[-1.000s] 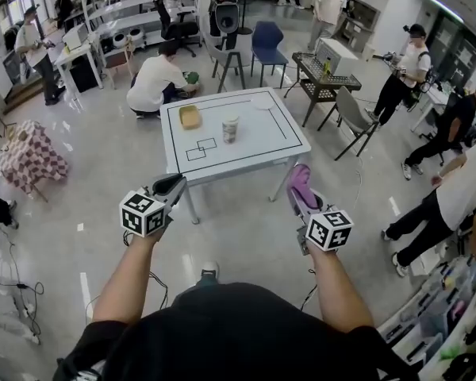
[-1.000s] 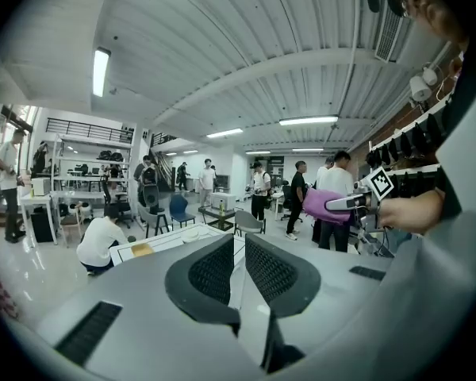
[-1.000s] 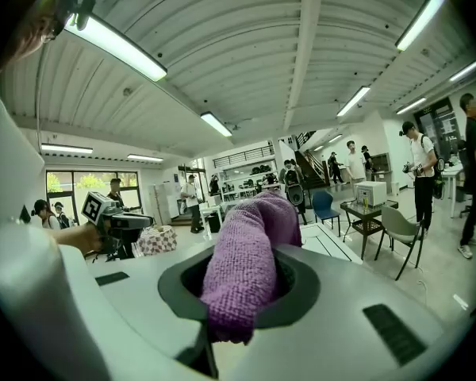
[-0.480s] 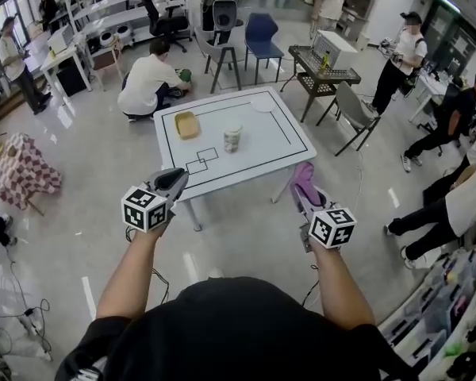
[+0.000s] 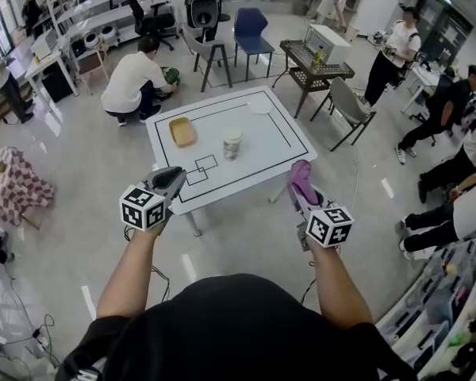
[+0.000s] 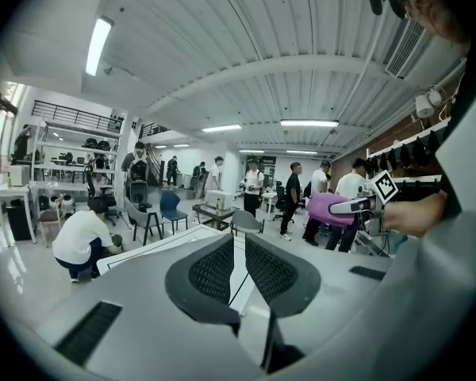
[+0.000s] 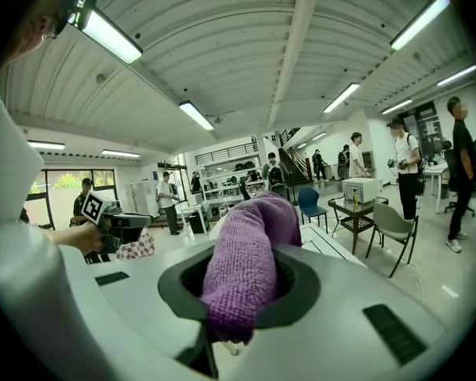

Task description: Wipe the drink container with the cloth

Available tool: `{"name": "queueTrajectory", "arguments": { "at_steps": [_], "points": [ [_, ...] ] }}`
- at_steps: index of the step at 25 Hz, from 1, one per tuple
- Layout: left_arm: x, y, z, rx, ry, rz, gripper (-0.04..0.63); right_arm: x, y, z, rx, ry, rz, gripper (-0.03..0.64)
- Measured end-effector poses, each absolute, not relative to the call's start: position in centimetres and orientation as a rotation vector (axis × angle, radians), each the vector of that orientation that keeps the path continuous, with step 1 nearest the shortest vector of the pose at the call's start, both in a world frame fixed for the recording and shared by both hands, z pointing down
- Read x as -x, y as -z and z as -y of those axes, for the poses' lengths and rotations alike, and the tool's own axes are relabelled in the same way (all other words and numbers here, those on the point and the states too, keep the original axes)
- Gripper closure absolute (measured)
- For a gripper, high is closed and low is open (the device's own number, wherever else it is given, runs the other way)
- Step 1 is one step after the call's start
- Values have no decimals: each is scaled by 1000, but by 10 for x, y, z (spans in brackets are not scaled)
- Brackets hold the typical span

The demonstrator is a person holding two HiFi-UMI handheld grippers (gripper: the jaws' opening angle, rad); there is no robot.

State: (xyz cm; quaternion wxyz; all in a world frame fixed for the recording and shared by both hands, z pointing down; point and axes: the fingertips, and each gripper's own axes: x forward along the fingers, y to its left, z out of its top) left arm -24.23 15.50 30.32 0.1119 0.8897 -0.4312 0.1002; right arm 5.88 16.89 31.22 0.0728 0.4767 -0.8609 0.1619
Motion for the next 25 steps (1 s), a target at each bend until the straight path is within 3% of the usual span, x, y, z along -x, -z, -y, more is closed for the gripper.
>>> {"name": "queueTrajectory", "arguments": {
  "at_steps": [8, 25],
  "points": [
    [276, -311, -115, -2600, -299, 1257, 532, -34, -319, -135, -1470, -501, 2569, 529],
    [275, -339, -64, -2595, -326, 1196, 532, -25, -346, -86, -1490, -556, 2553, 529]
  ]
}}
